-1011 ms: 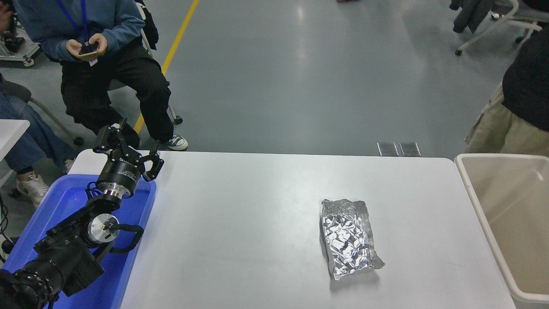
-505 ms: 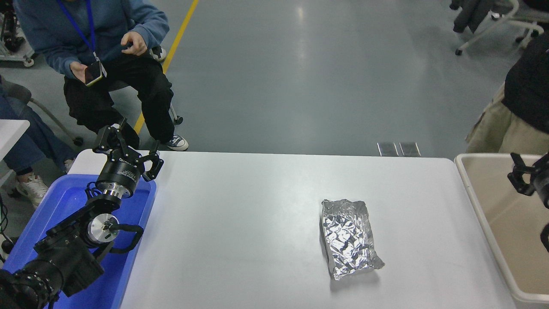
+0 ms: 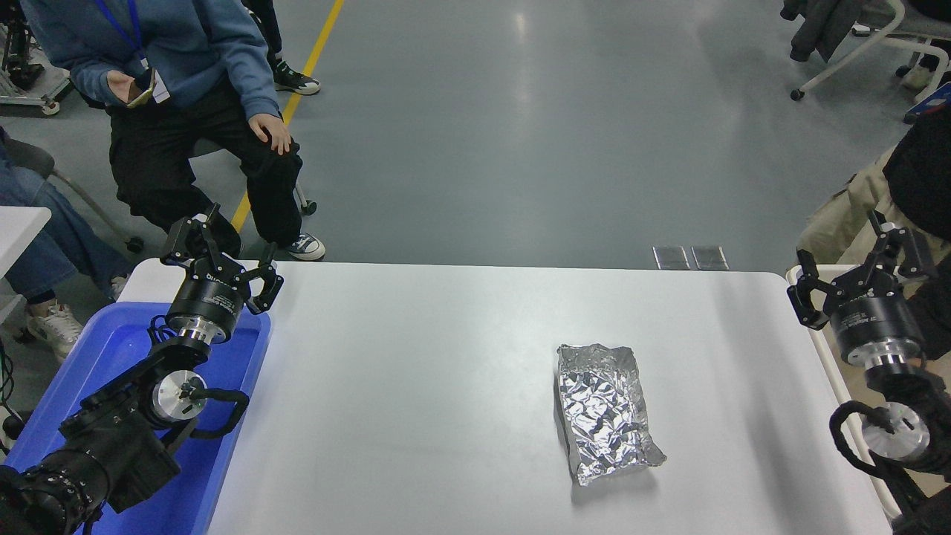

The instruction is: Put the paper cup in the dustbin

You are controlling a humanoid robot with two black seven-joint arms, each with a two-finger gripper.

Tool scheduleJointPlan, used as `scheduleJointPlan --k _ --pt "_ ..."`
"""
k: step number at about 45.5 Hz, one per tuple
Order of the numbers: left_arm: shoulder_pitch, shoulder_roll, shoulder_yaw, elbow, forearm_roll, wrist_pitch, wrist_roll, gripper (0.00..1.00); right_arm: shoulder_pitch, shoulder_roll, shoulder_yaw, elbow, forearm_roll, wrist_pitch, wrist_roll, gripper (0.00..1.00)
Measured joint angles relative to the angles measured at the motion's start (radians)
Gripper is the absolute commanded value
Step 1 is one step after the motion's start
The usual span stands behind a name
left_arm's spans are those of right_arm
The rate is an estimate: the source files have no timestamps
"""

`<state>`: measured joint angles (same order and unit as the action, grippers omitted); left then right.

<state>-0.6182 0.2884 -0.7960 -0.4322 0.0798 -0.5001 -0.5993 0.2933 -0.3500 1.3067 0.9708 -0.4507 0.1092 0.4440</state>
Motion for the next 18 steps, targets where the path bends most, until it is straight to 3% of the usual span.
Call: scheduleJointPlan --k 18 --pt "0.0 0.0 0.0 0.0 0.0 0.0 0.0 1.0 0.006 0.039 0.0 -0.009 -0.03 0.006 0.008 0.99"
